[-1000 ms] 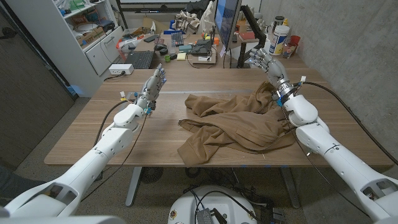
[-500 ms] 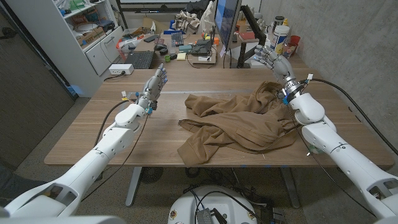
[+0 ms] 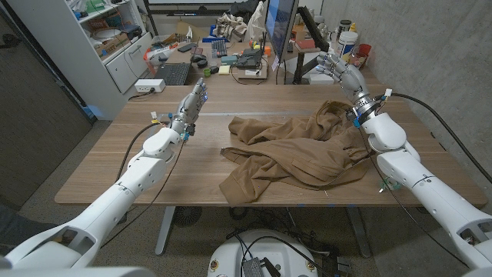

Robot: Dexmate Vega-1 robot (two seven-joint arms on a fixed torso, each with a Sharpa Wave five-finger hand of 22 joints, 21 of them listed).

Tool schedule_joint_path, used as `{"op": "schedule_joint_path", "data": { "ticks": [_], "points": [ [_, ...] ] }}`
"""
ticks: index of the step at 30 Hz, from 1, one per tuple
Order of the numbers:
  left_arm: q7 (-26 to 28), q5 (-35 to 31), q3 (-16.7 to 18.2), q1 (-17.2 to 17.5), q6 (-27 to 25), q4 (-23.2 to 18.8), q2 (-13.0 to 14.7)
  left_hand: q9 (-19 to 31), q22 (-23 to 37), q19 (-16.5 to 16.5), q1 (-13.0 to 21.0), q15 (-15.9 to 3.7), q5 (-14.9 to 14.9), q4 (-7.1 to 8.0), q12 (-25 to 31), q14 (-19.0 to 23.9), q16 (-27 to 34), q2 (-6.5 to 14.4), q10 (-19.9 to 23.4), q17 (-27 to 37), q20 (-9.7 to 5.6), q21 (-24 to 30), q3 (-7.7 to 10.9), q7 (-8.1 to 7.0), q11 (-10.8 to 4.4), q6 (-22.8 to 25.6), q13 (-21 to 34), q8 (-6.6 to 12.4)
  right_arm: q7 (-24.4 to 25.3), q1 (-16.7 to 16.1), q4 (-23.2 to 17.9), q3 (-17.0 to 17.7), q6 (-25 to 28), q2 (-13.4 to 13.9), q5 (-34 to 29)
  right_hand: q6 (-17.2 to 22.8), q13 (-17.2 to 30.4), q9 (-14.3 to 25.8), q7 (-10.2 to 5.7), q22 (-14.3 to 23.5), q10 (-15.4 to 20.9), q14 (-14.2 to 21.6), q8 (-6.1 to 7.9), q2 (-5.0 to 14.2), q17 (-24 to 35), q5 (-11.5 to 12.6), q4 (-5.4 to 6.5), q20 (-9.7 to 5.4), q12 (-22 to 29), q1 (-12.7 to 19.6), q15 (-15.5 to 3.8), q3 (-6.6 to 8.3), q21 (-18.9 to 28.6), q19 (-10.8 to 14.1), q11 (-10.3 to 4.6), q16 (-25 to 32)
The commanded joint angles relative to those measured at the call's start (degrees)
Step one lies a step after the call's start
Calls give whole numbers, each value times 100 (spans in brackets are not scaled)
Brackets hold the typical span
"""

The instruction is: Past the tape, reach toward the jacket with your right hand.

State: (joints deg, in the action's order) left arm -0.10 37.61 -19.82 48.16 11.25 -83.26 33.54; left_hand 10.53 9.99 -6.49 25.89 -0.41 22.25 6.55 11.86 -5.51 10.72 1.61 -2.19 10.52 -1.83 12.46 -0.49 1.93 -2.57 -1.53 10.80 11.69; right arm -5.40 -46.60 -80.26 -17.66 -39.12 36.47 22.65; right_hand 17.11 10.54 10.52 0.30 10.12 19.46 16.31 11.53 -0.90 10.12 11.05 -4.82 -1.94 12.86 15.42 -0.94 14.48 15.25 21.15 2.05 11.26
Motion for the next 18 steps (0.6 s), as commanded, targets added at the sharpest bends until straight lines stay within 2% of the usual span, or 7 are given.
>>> {"op": "schedule_joint_path", "data": {
  "ticks": [1, 5, 14, 18],
  "points": [
    [10, -137, -48, -53, -70, -12, 80, 11, 34, -50, -6, -19, 19, 14, -13, -40, 12, 49, -18, 14, -108, -23, -36, -36, -29, 13, 9, -21, 234, -58, -140, 84, -151, 89, -419, 69, 10, 28, 4, 12, 79, 67, 21, -53, 19, 54, -46, 26, 36, 16, 4, 13, -12, 49, -10, 17],
    [-59, -137, -74, -116, -44, 70, 47, 11, 34, -52, -3, -21, 18, 12, -21, -56, 7, 53, -38, 14, -105, -28, -42, -36, -11, 10, 9, -23, 393, -82, -236, 114, -163, 136, -719, 78, 10, 29, -7, 12, 93, 74, 22, -66, 20, 58, -53, 18, 38, 18, -2, 5, -17, 62, -19, 14],
    [-195, -84, -91, -202, -12, 214, -1, 11, 35, -70, 1, -20, 17, 9, -28, -66, 4, 59, -58, 14, -97, -42, -54, -42, -11, 15, 9, -25, 564, -125, -339, 157, -154, 182, -973, 86, 11, 30, -42, 12, 116, 92, 18, -89, 24, 69, -58, 11, 40, 11, -7, -12, -32, 77, -21, 10],
    [-214, -71, -84, -221, -9, 236, -3, 11, 35, -79, 1, -17, 16, 9, -27, -76, 1, 61, -57, 14, -99, -48, -59, -43, -9, 16, 9, -25, 849, -212, -487, 233, -106, 227, -1404, 104, 11, 32, -77, 13, 148, 120, 19, -105, 28, 78, -56, 12, 47, -5, -68, -29, -47, 84, -32, 13]
  ]
}}
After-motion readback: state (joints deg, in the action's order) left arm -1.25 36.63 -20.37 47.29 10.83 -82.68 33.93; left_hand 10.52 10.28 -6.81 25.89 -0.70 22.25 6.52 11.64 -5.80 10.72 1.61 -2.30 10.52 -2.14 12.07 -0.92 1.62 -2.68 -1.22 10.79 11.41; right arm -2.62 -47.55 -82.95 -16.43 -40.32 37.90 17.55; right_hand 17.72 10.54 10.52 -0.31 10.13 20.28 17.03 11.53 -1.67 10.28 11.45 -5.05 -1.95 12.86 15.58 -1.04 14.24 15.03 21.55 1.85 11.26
